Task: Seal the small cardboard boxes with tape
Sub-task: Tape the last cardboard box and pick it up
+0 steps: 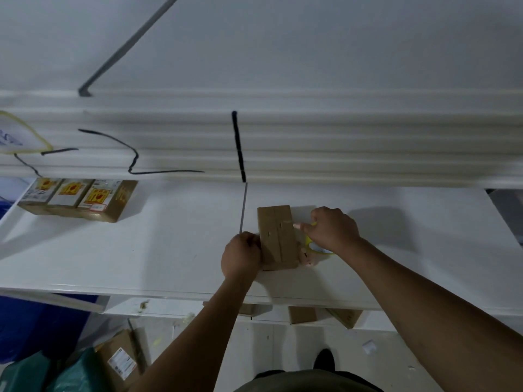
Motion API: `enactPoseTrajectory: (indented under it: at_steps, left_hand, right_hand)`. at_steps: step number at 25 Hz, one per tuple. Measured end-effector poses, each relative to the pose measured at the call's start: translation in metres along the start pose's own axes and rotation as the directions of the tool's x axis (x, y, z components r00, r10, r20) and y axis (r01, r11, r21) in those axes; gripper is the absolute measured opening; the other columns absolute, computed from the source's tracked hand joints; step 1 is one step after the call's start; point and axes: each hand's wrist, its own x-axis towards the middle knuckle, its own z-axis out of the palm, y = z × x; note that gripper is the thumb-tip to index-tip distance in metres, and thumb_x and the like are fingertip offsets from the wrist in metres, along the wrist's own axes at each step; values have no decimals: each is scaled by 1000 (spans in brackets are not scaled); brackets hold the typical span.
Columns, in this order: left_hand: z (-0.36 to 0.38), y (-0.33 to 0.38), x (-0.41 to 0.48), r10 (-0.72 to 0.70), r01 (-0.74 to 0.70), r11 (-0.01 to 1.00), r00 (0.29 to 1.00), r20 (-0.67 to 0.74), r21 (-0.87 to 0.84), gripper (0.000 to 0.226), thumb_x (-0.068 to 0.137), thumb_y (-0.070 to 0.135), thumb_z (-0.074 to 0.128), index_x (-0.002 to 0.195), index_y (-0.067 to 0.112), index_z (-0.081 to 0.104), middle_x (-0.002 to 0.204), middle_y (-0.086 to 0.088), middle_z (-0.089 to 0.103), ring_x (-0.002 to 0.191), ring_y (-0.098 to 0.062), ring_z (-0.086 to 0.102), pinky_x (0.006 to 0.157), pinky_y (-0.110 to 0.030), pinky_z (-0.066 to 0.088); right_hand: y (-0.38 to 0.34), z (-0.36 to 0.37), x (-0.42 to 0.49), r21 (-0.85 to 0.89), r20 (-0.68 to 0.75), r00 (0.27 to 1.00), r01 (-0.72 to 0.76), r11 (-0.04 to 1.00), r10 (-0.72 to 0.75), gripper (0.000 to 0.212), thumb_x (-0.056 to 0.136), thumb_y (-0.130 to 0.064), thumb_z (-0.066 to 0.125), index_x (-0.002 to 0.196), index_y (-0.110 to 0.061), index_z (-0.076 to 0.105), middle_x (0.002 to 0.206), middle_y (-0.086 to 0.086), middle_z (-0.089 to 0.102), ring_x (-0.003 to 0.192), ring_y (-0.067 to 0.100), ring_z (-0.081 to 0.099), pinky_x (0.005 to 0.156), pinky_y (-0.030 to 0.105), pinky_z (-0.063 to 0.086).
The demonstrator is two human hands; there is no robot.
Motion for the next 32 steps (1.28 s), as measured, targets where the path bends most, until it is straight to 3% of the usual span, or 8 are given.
enactPoseTrajectory:
  at_steps: [4, 7, 11, 16, 20, 23, 29, 32]
  left_hand:
    - [8, 16, -10, -71, 111, 933, 989, 127, -341, 47, 96, 70, 58, 111, 25, 60, 112, -4, 72, 101, -25, 67, 94, -46, 59]
    - [0, 23, -6, -101, 213, 769, 971, 215, -603, 56, 85, 52, 83, 123, 15, 66, 112, -6, 75, 97, -21, 74, 75, -32, 62]
    - [-17, 9, 4, -130, 291, 613, 954, 270, -734, 45, 91, 38, 81, 113, -1, 77, 100, -17, 80, 90, -29, 76, 75, -38, 62]
    - [-16, 9, -3, -75, 370, 388, 925, 372, -844, 37, 94, 33, 78, 108, -2, 77, 107, -22, 80, 97, -34, 78, 88, -45, 64]
    - [-20, 15, 2, -59, 170, 615, 984, 171, -770, 53, 95, 44, 77, 134, 9, 69, 121, -13, 77, 109, -28, 75, 98, -48, 62]
    - [-29, 15, 11, -35, 60, 770, 998, 53, -635, 64, 92, 52, 76, 141, 12, 63, 126, -5, 74, 109, -22, 73, 98, -47, 62]
    - [-22, 6, 14, 2, 44, 836, 996, 84, -547, 41, 92, 55, 75, 87, 14, 75, 96, -7, 78, 90, -21, 76, 90, -51, 64]
    - [-14, 2, 16, -46, 85, 863, 995, 90, -498, 65, 91, 66, 69, 115, 6, 77, 120, -17, 72, 107, -31, 72, 100, -53, 59]
  right_hand:
    - [0, 0, -2, -3, 23, 1000, 12, 1000, -12, 48, 90, -66, 59, 74, -21, 57, 78, -2, 63, 79, 27, 63, 63, 32, 39]
    - [3, -5, -2, 31, 43, 999, 22, 999, -23, 53, 94, -63, 57, 69, -17, 50, 69, -4, 54, 72, 25, 57, 61, 32, 35]
    - [28, -31, -8, 541, 239, 938, 85, 837, -250, 46, 95, -51, 67, 73, -13, 53, 68, -2, 48, 67, 13, 47, 69, 35, 34]
    - [28, -50, 6, 182, 128, 975, 155, 971, -180, 63, 70, -80, 70, 70, -19, 55, 63, -4, 57, 64, 13, 56, 58, 31, 35]
    - [26, -27, 11, -43, -165, 972, 164, 985, -169, 63, 76, -79, 71, 63, -22, 48, 63, -3, 59, 78, 27, 67, 65, 31, 32]
    - [26, 0, 1, -79, -317, 907, 267, 961, -278, 50, 77, -69, 77, 88, -21, 74, 93, 5, 78, 95, 31, 72, 80, 36, 41]
    - [24, 42, -19, -162, -281, 915, 252, 954, -290, 47, 81, -53, 82, 95, -13, 62, 100, 10, 70, 99, 36, 65, 90, 47, 37]
    - [20, 41, -34, -68, -461, 813, 367, 928, -355, 40, 82, -42, 84, 98, -13, 61, 100, 9, 62, 94, 33, 56, 83, 44, 41]
